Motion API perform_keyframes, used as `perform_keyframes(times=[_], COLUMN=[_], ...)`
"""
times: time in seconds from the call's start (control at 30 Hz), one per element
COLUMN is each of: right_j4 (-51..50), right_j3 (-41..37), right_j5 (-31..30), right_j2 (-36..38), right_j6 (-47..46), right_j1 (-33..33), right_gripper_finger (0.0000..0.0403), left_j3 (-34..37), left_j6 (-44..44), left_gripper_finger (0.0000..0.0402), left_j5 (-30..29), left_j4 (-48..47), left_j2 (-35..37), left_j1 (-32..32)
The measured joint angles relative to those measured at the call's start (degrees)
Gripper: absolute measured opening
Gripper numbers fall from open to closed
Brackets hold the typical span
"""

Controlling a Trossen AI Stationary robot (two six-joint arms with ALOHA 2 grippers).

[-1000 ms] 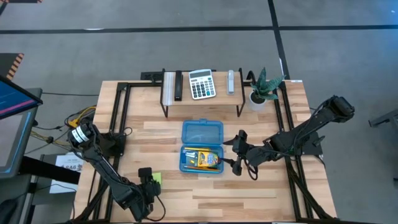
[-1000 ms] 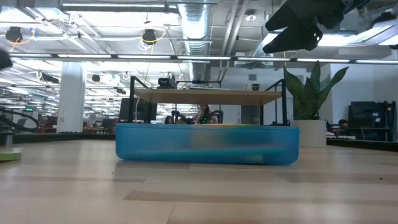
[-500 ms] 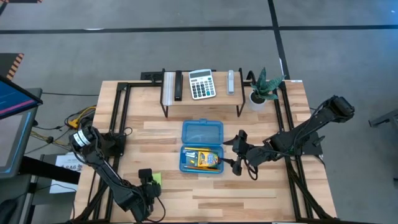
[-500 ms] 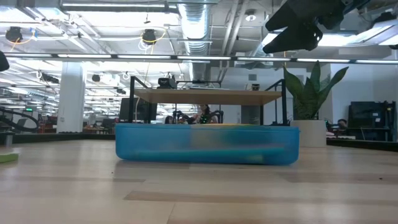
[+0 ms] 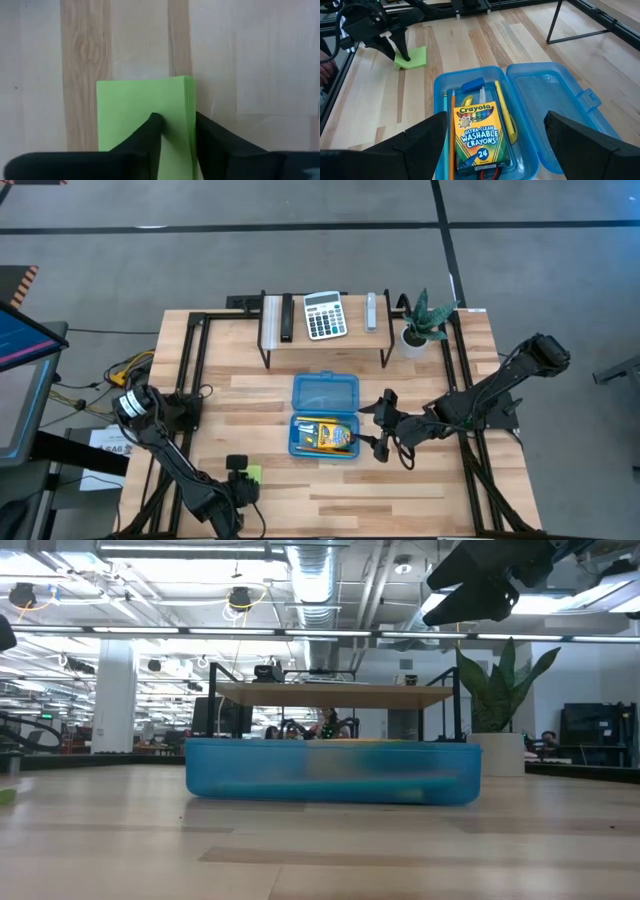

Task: Pack school essentials
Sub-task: Put the green sticky note into the blue supply box

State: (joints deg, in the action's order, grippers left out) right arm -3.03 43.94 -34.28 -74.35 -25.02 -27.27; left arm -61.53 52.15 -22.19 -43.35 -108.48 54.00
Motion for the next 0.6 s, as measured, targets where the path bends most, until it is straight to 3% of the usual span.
perform_keyframes(times=[0.37, 0.6], right_j4=[0.02, 0.0], right_j3=[0.0, 0.0], right_j5=[0.0, 0.0], right_j2=[0.0, 0.0], right_j6=[0.0, 0.0], right_j1=[0.01, 0.02], right_gripper_finger=[0.0358, 0.0358], left_j3=[-5.0, -9.97], left_j6=[-2.17, -2.18], left_gripper_finger=[0.0024, 0.0014], left_j5=[-0.62, -3.37], left_j4=[-7.86, -16.74], left_j2=[-0.69, -0.65], left_j1=[-0.34, -1.12])
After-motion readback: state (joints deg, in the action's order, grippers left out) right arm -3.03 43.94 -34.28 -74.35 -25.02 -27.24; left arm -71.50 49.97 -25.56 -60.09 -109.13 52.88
